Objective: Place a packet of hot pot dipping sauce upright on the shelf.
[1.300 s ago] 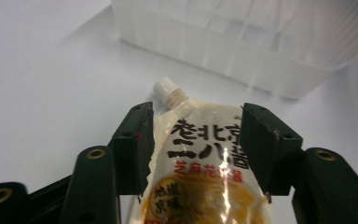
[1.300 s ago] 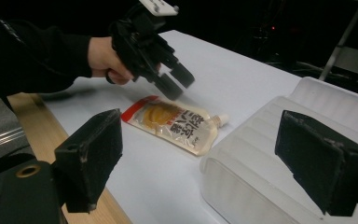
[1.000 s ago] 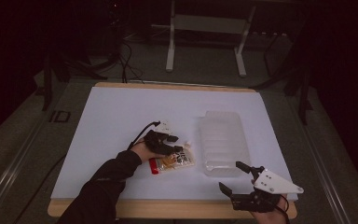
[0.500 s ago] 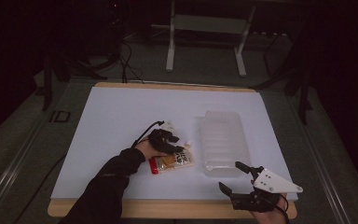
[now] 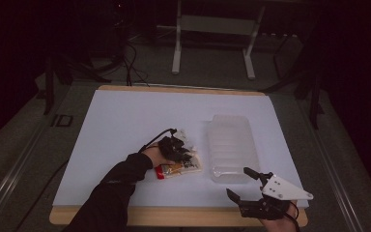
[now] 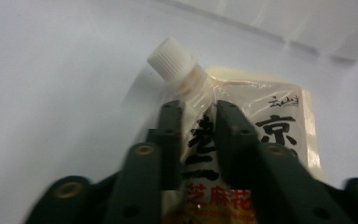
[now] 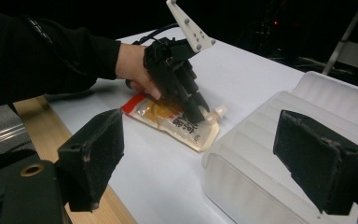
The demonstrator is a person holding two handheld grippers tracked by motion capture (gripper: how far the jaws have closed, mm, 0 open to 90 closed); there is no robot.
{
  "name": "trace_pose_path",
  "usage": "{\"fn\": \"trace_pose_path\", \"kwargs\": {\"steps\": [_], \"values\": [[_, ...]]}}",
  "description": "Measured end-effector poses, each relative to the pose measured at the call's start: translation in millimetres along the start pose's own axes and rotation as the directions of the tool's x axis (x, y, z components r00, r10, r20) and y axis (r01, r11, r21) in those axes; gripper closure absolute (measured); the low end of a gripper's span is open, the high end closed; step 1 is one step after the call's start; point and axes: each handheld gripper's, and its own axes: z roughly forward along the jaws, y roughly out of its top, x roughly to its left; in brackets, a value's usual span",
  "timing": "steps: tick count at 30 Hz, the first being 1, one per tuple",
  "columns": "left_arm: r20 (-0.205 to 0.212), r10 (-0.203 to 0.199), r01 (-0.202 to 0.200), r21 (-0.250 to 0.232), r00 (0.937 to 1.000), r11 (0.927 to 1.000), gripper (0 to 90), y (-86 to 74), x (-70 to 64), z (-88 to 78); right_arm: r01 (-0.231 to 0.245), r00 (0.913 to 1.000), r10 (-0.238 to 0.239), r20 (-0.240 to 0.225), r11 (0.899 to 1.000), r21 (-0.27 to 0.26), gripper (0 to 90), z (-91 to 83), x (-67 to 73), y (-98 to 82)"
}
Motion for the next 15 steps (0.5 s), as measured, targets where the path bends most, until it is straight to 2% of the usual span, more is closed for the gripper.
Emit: {"fn": "trace_pose_path", "kwargs": {"steps": [2,3,4,8,9,11,15], "values": [[-0.012,0.010,-0.010,0.004,0.9999,0.9999,76.5,-0.6,-2.5,-0.9,0.000,1.0000,0.000,-0.001,1.000,0.000,15.9,0.0,0.2,0.0],[-0.022,0.015,-0.015,0.001,0.9997,0.9999,82.1,-0.9,-4.7,-1.0,0.003,1.0000,-0.003,-0.001,1.000,0.002,16.0,0.5,0.4,0.1],[-0.028,0.017,-0.017,0.002,0.9995,0.9998,84.0,-1.4,-5.7,-1.5,0.003,1.0000,-0.003,-0.001,1.000,0.004,16.0,0.6,0.7,0.1],[-0.043,0.015,-0.015,-0.001,0.9990,0.9999,87.7,-2.4,-8.1,-2.6,0.003,1.0000,-0.003,0.000,1.000,0.004,16.0,0.7,0.9,0.3],[-0.052,-0.024,0.022,-0.046,0.9983,0.9987,89.1,-6.2,-7.6,-9.1,-0.001,1.0000,0.001,-0.001,1.000,0.006,16.0,1.0,0.4,0.2],[-0.041,-0.055,0.051,-0.082,0.9976,0.9953,89.7,-9.1,-4.7,-15.6,-0.003,1.0000,0.003,-0.003,1.000,0.009,16.0,1.5,0.2,-0.2],[-0.047,-0.078,0.072,-0.119,0.9958,0.9903,89.9,-11.2,-2.8,-27.5,-0.001,1.0000,0.001,-0.001,1.000,0.008,16.0,1.1,0.4,0.3]]}}
